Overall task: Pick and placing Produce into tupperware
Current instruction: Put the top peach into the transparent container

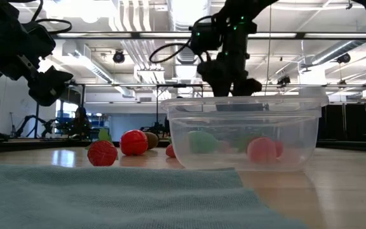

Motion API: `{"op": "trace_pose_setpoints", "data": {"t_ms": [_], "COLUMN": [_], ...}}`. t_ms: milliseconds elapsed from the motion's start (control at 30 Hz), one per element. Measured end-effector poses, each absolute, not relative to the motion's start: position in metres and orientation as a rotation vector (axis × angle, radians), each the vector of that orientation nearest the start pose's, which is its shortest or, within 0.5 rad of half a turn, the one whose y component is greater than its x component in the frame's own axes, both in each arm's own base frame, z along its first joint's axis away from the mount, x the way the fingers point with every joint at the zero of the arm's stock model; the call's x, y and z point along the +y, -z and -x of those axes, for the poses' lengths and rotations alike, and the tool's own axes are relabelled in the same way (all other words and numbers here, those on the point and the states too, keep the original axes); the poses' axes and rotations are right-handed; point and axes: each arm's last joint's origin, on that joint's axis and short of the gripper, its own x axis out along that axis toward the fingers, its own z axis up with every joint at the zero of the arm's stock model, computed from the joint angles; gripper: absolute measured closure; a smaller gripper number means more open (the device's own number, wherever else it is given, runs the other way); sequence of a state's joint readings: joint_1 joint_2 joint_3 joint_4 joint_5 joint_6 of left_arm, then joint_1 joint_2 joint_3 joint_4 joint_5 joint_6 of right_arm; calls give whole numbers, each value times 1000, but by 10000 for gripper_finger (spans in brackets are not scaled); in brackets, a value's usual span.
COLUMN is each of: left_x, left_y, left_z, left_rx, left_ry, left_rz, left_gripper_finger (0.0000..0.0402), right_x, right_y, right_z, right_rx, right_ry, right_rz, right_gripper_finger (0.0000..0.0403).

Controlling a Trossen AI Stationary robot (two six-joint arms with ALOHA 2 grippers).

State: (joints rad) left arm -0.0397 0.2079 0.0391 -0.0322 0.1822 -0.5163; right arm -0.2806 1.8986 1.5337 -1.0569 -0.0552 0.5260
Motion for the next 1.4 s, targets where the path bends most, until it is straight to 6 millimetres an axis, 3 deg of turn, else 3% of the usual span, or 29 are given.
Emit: {"op": "trace_pose_setpoints", "data": {"t_ms": [367,1233,1400], "left_x": [-9,-9,-9], "left_y": [-157,-157,-157], "left_z": [-107,-107,-107], "left_rx": [254,254,253], "left_ry": [164,164,164], "left_rz": [527,527,527], "left_gripper_finger": [155,155,155], "right_x": [-112,-117,-122], "right_y": [-176,-175,-165], "right_z": [-370,-376,-377], "right_rx": [1446,1373,1400], "right_ry": [600,611,626], "right_rz": [-580,-552,-558], "right_gripper_finger": [137,145,145]}}
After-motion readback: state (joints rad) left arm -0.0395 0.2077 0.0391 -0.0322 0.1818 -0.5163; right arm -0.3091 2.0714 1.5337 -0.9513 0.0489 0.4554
